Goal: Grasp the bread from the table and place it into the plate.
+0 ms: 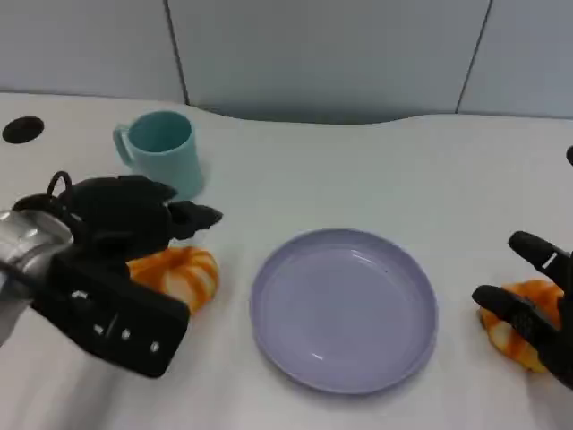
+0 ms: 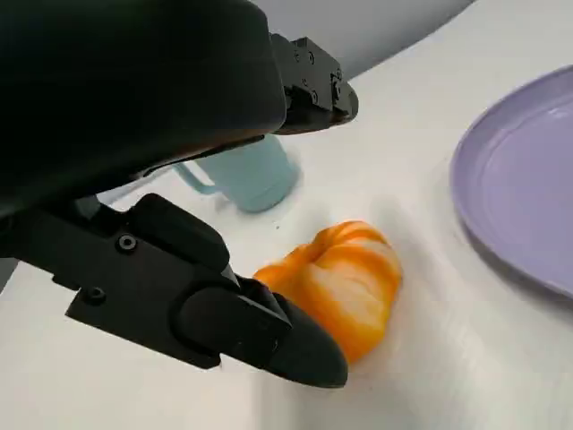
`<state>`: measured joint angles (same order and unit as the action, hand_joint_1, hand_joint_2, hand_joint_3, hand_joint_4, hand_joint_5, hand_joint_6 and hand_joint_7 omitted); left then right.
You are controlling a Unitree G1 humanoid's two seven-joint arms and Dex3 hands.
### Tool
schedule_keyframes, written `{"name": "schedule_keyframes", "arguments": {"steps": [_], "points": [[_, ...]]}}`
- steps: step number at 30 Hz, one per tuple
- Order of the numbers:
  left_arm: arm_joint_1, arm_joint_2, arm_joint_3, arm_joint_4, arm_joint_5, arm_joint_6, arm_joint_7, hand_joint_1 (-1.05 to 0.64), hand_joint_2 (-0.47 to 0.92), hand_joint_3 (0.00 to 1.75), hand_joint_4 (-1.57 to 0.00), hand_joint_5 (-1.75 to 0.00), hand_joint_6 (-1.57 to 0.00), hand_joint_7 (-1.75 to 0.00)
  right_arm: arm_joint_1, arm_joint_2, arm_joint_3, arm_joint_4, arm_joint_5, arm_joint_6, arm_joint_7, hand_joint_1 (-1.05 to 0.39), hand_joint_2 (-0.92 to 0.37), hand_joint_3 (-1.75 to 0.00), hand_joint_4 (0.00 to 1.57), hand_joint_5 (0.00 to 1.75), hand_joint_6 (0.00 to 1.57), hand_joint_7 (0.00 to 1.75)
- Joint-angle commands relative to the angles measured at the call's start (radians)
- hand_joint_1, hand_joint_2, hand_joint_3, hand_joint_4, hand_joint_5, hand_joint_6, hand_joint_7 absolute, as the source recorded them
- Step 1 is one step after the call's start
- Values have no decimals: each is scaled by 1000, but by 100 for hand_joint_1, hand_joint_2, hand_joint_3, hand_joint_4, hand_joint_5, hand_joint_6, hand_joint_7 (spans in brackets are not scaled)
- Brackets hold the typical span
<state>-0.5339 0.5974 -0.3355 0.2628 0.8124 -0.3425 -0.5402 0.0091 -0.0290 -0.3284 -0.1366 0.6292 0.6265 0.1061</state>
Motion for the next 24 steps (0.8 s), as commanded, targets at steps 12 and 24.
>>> {"name": "schedule_keyframes", "arguments": {"steps": [12, 24], "points": [[-248, -180, -216, 559, 67, 117, 102, -83, 72, 0, 0, 0, -7, -3, 9, -8, -4, -28, 5, -2, -6, -31, -92, -44, 32, 129, 29, 106], [-358, -299, -328, 971, 71, 117, 305, -72, 74, 1, 0, 0, -4, 0, 16, -6, -15, -44, 17, 5, -14, -31, -92, -43, 31, 130, 27, 106]]}}
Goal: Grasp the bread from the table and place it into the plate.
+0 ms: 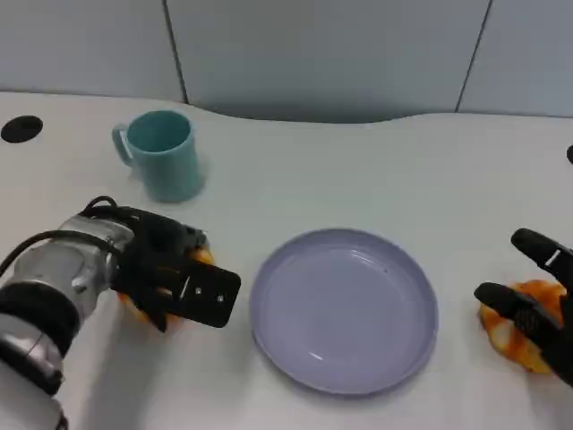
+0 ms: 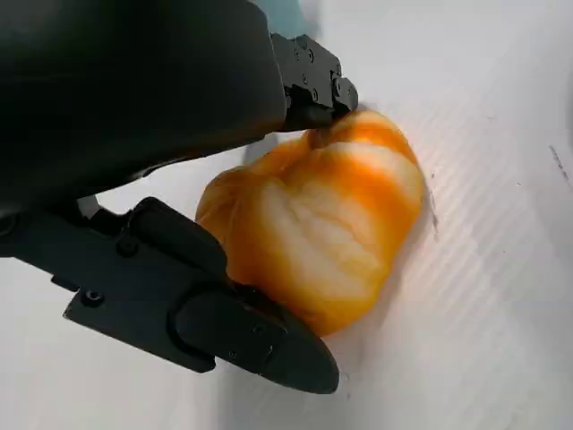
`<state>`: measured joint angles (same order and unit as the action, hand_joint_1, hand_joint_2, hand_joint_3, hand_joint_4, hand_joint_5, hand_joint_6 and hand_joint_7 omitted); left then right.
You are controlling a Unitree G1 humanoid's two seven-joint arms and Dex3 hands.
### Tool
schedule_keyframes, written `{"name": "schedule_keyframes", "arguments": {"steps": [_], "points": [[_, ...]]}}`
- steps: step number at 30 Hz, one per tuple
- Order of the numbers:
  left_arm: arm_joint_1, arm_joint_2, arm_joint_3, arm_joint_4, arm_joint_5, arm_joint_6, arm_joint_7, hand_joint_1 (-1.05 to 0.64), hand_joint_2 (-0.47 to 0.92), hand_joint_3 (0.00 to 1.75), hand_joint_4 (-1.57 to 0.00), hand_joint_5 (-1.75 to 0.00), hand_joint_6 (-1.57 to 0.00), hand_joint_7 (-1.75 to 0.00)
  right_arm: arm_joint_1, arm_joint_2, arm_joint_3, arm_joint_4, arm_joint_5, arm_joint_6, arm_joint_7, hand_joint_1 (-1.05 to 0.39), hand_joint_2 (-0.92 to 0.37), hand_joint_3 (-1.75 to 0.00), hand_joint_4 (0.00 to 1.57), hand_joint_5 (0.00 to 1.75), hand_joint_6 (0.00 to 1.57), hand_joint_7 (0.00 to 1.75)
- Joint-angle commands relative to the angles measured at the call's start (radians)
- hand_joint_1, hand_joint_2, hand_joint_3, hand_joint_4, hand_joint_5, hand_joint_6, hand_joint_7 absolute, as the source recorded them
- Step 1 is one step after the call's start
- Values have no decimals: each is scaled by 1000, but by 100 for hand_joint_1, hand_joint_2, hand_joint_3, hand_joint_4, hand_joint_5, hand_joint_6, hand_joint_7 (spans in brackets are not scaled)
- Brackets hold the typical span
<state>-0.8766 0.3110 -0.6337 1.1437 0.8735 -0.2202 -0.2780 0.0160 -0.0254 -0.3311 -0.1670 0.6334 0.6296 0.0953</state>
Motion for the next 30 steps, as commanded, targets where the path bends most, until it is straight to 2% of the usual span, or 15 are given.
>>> {"name": "schedule_keyframes", "arguments": {"steps": [1, 5, 12, 13, 14, 15, 16, 18, 20, 23, 24, 25, 27, 28, 30], "points": [[-21, -17, -33, 107, 4, -11, 41, -72, 75, 1, 0, 0, -2, 0, 9, -10, -14, -15, 14, 2, -5, -31, -92, -43, 31, 130, 27, 106], [-24, -24, -37, 139, -13, -25, 69, -71, 75, 1, 0, 0, 0, 0, 10, -8, -15, -21, 17, 2, -12, -31, -92, -45, 31, 130, 26, 106], [-4, -36, -21, 161, -49, -17, 177, -45, 73, 1, -24, -13, -30, -11, 10, -1, -19, -29, 27, 3, -26, -30, -92, -47, 28, 129, 25, 104], [-3, -38, -19, 163, -55, -13, 178, -43, 75, 1, -26, -21, -33, -18, 10, -1, -19, -32, 28, 7, -29, -30, -92, -47, 28, 130, 25, 104], [-2, -39, -17, 165, -60, -11, 178, -37, 78, 1, -17, -62, -28, -48, 10, -1, -19, -34, 29, 9, -32, -30, -92, -48, 28, 130, 25, 104], [0, -38, -11, 166, -70, -11, 174, -34, 79, 1, -10, -84, -22, -68, 11, -2, -18, -35, 30, 9, -30, -30, -92, -49, 28, 130, 25, 104], [2, -37, -1, 167, -83, -14, 167, -30, 81, 2, -10, -96, -20, -77, 11, -2, -18, -33, 31, 7, -29, -30, -92, -49, 28, 130, 25, 103], [4, -36, 18, 170, -109, -20, 151, -21, 86, 6, -17, -104, -30, -52, 12, -3, -17, -32, 32, 4, -28, -30, -92, -48, 29, 130, 26, 103], [4, -35, 29, 172, -125, -27, 142, -14, 86, 12, -25, -98, -42, -21, 14, -7, -14, -33, 30, 1, -24, -30, -92, -48, 29, 129, 26, 103], [5, -30, 23, 171, -125, -41, 166, -11, 84, 15, -30, -96, -46, -10, 13, -8, -15, -37, 33, 4, -27, -30, -92, -48, 29, 129, 26, 102], [5, -29, 17, 170, -119, -42, 186, -13, 80, 23, -27, -164, -23, -149, 12, -8, -17, -39, 35, 5, -29, -30, -92, -50, 30, 130, 25, 102], [4, -28, 14, 170, -115, -45, 206, -13, 79, 24, -27, -164, -24, -152, 12, -10, -18, -41, 34, 4, -29, -30, -92, -50, 30, 130, 25, 102], [5, -30, 17, 173, -120, -43, 227, -13, 76, 28, -36, -143, -36, -125, 12, -11, -19, -42, 34, 3, -29, -30, -92, -50, 31, 130, 26, 102], [5, -32, 22, 174, -125, -39, 234, -15, 76, 30, -40, -144, -40, -126, 13, -10, -20, -42, 34, 3, -30, -31, -92, -49, 31, 129, 27, 102], [6, -37, 18, 176, -120, -29, 270, -16, 76, 32, -43, -139, -45, -116, 14, -9, -20, -47, 34, 4, -34, -31, -92, -48, 31, 129, 27, 102]]}}
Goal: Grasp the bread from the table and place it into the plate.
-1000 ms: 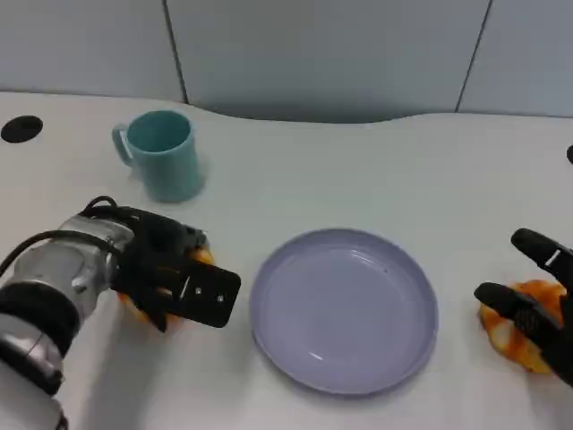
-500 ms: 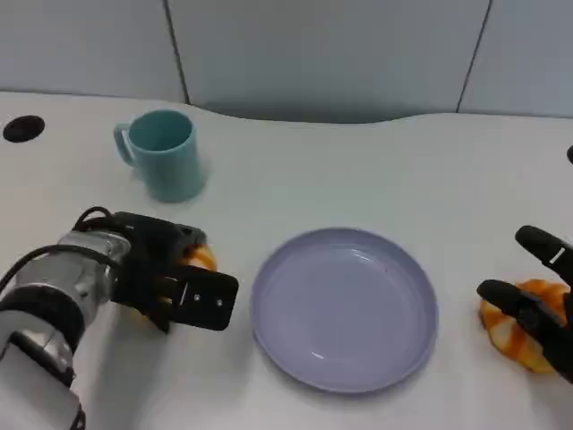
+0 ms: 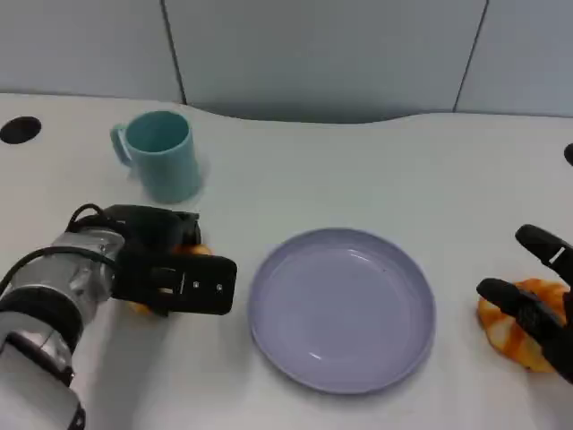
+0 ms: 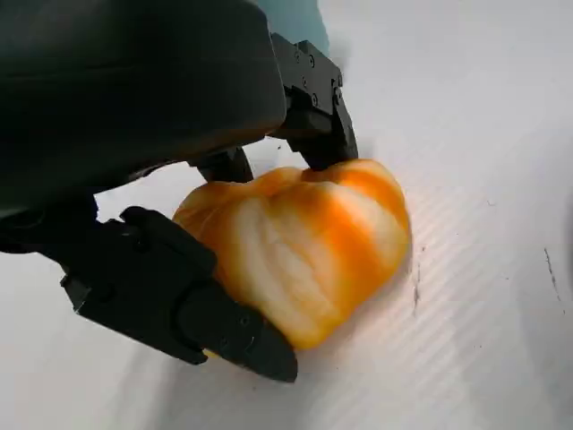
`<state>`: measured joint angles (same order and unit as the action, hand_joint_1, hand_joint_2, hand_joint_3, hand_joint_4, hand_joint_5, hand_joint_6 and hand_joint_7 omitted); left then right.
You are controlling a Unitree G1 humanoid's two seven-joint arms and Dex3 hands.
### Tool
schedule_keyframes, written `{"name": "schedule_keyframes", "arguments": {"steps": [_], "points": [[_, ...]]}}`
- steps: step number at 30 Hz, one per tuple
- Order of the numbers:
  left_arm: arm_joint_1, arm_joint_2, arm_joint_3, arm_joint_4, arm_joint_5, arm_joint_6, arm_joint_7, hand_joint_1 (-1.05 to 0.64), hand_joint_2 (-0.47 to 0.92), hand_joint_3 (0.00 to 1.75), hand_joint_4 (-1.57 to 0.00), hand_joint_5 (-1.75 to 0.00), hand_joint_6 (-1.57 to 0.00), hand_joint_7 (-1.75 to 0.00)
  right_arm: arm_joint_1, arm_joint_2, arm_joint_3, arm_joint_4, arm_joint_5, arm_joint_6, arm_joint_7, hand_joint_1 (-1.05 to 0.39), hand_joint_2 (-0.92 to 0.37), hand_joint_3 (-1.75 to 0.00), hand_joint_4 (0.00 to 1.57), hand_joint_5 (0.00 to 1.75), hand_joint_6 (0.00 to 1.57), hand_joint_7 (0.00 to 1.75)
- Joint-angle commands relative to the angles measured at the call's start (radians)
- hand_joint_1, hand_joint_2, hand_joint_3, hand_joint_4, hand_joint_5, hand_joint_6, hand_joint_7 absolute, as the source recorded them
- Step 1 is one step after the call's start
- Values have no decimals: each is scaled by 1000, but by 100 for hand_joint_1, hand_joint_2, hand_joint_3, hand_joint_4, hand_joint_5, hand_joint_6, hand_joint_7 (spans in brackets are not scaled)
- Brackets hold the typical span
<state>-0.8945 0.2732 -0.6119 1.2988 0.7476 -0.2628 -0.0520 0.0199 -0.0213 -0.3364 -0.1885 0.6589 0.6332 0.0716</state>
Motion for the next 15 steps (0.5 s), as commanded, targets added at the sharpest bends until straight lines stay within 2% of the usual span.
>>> {"name": "schedule_keyframes", "arguments": {"steps": [1, 3, 5, 6, 7, 8, 9, 10, 11, 13, 15], "points": [[25, -2, -10, 21, 13, 19, 68, -21, 81, 30, -44, -160, -41, -148, 10, -14, -13, -28, 6, 1, -11, -31, -92, -49, 31, 128, 27, 101], [28, -7, -8, 21, 12, 19, 112, -23, 84, 28, -45, -171, -38, -168, 11, -15, -12, -30, 7, 3, -12, -31, -92, -50, 31, 128, 27, 101], [33, -10, 10, 21, -9, 4, 137, -26, 90, 26, -48, -171, -49, -137, 9, -14, -15, -30, 11, 7, -15, -32, -92, -50, 31, 128, 27, 101], [36, -9, 22, 20, -22, -11, 141, -25, 91, 27, -48, -173, -47, -143, 9, -13, -15, -30, 10, 7, -15, -32, -92, -50, 31, 128, 27, 101], [37, -8, 29, 21, -30, -21, 142, -27, 92, 30, -50, -155, -51, -120, 10, -13, -15, -30, 10, 7, -16, -31, -92, -50, 31, 128, 28, 101], [40, -7, 38, 20, -38, -33, 145, -27, 92, 31, -52, -148, -54, -109, 9, -11, -15, -32, 9, 8, -21, -31, -92, -50, 31, 128, 28, 101], [41, -6, 45, 20, -43, -41, 147, -28, 92, 33, -51, -158, -53, -126, 9, -12, -14, -32, 7, 7, -21, -31, -92, -50, 32, 128, 28, 101], [42, -6, 50, 21, -45, -46, 148, -27, 92, 34, -52, -168, -45, -153, 9, -12, -14, -32, 6, 6, -20, -31, -92, -50, 32, 128, 28, 101], [43, -5, 56, 21, -51, -52, 147, -27, 92, 34, -52, -171, -43, -162, 8, -12, -15, -30, 7, 4, -17, -31, -92, -50, 32, 128, 28, 100], [45, -6, 62, 23, -58, -57, 145, -26, 92, 34, -58, -174, -44, -172, 7, -14, -15, -23, 6, 0, -11, -31, -92, -50, 32, 127, 28, 100], [43, -4, 68, 23, -63, -58, 133, -25, 92, 35, -60, -174, -45, -174, 4, -12, -16, -24, 9, 4, -16, -31, -92, -50, 31, 127, 28, 100]]}}
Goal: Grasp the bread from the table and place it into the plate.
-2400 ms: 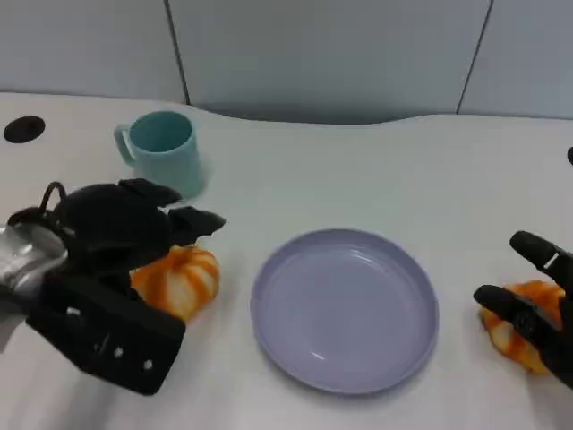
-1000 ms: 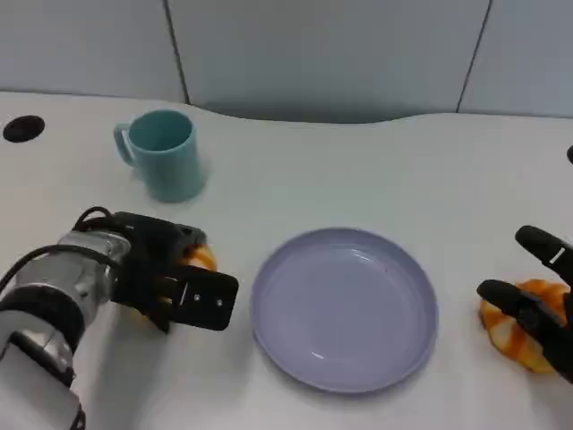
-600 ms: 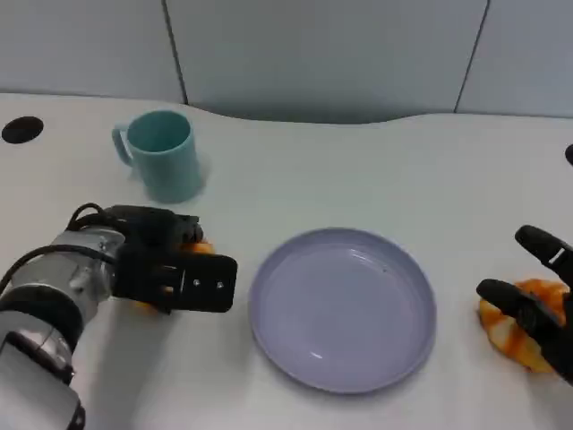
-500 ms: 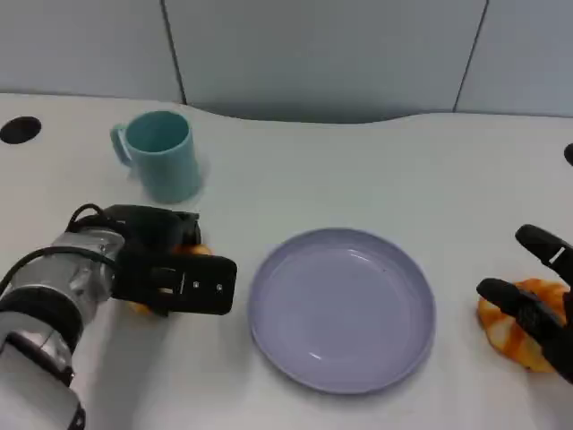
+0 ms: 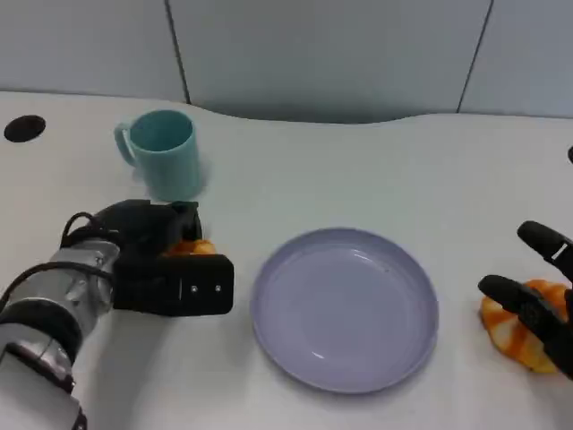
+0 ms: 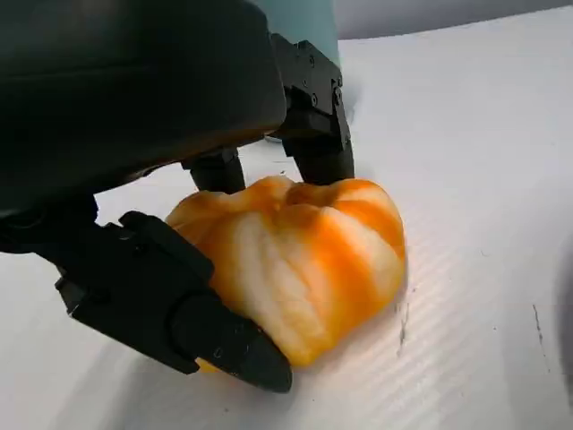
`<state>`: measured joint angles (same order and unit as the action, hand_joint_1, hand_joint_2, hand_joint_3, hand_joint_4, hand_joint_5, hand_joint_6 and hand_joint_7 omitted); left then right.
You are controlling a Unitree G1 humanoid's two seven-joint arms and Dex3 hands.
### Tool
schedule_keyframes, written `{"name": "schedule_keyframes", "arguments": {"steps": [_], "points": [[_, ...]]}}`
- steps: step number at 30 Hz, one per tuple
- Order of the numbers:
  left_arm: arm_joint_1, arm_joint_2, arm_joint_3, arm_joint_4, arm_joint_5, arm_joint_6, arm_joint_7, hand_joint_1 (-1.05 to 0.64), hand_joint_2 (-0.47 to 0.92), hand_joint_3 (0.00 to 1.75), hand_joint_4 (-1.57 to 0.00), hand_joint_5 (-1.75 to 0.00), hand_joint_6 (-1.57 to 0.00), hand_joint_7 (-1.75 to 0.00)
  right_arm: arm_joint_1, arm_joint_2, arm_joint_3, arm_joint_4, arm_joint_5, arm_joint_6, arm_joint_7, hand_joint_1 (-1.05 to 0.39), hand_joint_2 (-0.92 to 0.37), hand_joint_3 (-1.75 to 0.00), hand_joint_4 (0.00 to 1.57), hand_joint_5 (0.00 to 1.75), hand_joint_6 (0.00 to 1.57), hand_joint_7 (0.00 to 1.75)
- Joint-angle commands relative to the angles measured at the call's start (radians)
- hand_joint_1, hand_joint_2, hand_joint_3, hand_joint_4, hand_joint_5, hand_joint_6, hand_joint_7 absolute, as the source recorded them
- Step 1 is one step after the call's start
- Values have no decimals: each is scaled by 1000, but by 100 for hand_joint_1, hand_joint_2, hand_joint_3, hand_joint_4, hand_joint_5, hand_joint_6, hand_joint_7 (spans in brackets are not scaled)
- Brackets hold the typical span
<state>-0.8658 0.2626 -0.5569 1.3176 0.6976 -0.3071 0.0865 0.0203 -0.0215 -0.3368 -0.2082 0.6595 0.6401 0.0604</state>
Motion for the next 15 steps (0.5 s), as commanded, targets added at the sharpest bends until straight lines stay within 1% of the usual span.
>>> {"name": "schedule_keyframes", "arguments": {"steps": [1, 3, 6, 8, 9, 11, 13, 15], "points": [[15, 8, 23, 4, -23, -21, -14, -25, 92, 35, -61, -175, -46, -174, 4, -12, -17, -6, 10, -1, -7, -31, -92, -49, 31, 127, 28, 100], [17, 12, 49, 1, -50, -34, -36, -24, 92, 31, -64, -175, -49, -175, 2, -11, -17, -6, 11, 2, -9, -31, -92, -49, 31, 127, 28, 99], [17, 20, 85, -11, -89, -37, -69, -23, 92, 23, -60, -175, -48, -175, 4, -9, -17, -5, 14, 0, -5, -30, -92, -50, 30, 127, 27, 99], [26, 35, 124, -26, -131, -71, -87, -20, 91, 21, -61, -175, -50, -175, 5, -11, -15, -3, 11, -3, -2, -30, -92, -50, 30, 127, 26, 99], [30, 43, 140, -34, -148, -86, -96, -19, 88, 19, -69, -175, -56, -175, 5, -11, -14, -1, 10, -5, -1, -30, -92, -50, 30, 127, 26, 99], [41, 74, 172, -62, -181, -133, -116, -17, 84, 16, -76, -175, -61, -175, 1, -10, -16, 5, 10, -5, -4, -29, -92, -49, 31, 128, 27, 100], [51, 105, 212, -91, -225, -200, -151, -18, 83, 15, -79, -175, -63, -175, 1, -9, -15, 1, 9, -2, -10, -29, -92, -49, 31, 128, 27, 100], [56, 120, 230, -107, -247, -231, -173, -21, 83, 15, -81, -175, -63, -175, 0, -10, -12, -1, 6, 0, -12, -30, -92, -49, 30, 128, 27, 99]]}}
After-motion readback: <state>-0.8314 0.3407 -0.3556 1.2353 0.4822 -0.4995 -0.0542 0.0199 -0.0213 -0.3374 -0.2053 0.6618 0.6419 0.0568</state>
